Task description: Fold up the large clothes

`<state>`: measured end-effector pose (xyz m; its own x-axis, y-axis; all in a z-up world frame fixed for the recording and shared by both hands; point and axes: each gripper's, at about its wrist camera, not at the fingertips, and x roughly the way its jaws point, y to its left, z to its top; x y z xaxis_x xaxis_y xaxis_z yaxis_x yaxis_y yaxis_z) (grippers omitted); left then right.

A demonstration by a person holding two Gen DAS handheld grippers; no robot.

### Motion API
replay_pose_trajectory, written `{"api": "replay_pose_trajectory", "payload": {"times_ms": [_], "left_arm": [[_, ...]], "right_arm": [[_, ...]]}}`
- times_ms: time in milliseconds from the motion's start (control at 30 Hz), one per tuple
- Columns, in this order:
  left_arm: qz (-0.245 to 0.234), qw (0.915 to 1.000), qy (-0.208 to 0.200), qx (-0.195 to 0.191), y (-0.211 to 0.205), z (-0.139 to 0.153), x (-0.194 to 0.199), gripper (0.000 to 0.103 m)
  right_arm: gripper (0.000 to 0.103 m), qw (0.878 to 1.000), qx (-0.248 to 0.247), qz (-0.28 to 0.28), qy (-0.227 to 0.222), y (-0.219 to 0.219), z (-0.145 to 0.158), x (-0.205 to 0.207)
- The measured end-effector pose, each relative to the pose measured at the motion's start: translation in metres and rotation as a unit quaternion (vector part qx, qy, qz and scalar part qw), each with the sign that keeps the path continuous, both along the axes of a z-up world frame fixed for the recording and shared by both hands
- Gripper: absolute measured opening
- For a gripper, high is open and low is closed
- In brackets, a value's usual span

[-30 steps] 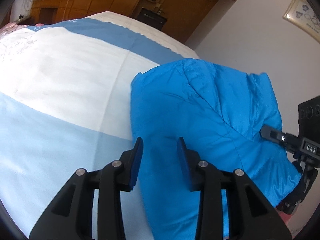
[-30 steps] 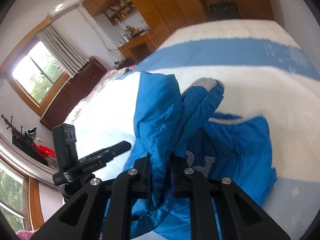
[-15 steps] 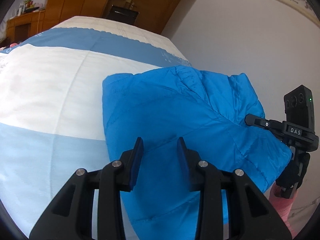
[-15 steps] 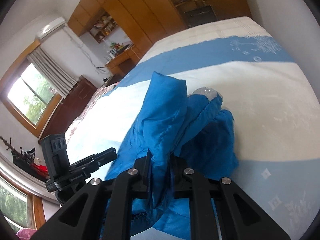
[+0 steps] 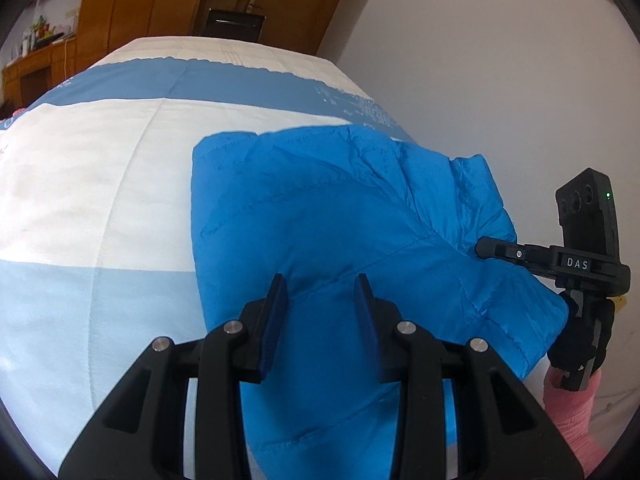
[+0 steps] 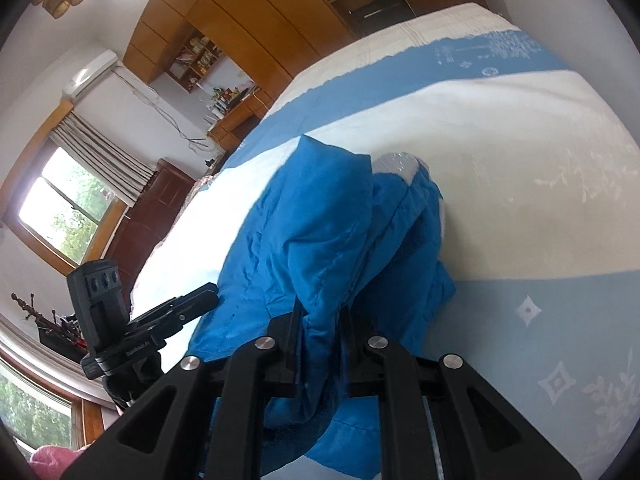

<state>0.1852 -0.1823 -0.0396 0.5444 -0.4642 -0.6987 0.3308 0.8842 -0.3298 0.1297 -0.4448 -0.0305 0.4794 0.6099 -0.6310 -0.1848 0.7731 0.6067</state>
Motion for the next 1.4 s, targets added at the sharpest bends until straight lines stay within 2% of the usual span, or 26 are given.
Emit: {"api": "replay_pose_trajectory", "payload": {"times_ms": [167,433,567,667,733,833,900,967,1067,1167,1233,1400], "left_arm": [[-0.011,0.9998,-0.007,0.016,-0.003,-0.013,-0.003,0.034],[-0.016,0.9987,-0.028,0.04,-0.009,-0.027,-0.006,0.035],[-0.015,0.9993,-0.007,0.033,-0.004,-0.016,-0.003,0.036],[-0.001,0.9993,-0.012,0.036,0.004,-0.001,-0.009,0.049],[0.013,0.9989,-0.026,0.036,0.01,0.008,-0.014,0.05],[0.019,0.9988,-0.04,0.022,0.015,0.018,-0.023,0.05],[0.026,0.9987,-0.045,0.004,0.015,0.022,-0.03,0.05],[0.029,0.9985,-0.047,0.001,0.011,0.023,-0.033,0.049],[0.027,0.9986,-0.044,0.011,0.004,0.018,-0.04,0.048],[0.021,0.9992,-0.031,0.011,0.001,0.007,-0.043,0.046],[0.019,0.9989,-0.039,0.019,-0.003,0.002,-0.047,0.046],[0.009,0.9987,-0.037,0.033,-0.012,-0.011,-0.053,0.046]], "right_arm": [[0.016,1.0,0.003,-0.008,0.009,-0.002,-0.02,-0.008],[0.023,0.999,0.013,-0.028,-0.008,-0.001,-0.049,-0.019],[0.032,0.999,-0.021,-0.039,-0.014,0.002,-0.029,-0.023],[0.033,0.991,-0.098,-0.057,-0.071,0.013,0.009,-0.042],[0.033,0.984,-0.13,-0.068,-0.103,0.018,0.027,-0.053],[0.032,0.982,-0.122,-0.042,-0.141,0.036,0.051,-0.065],[0.03,0.981,-0.123,-0.012,-0.152,0.057,0.055,-0.068],[0.025,0.979,-0.128,0.016,-0.156,0.077,0.051,-0.07],[0.021,0.978,-0.141,0.024,-0.155,0.089,0.042,-0.069],[0.018,0.98,-0.139,0.023,-0.142,0.084,0.023,-0.077],[0.016,0.98,-0.143,0.022,-0.139,0.082,0.013,-0.083],[0.01,0.985,-0.139,0.012,-0.098,0.078,-0.017,-0.084]]}}
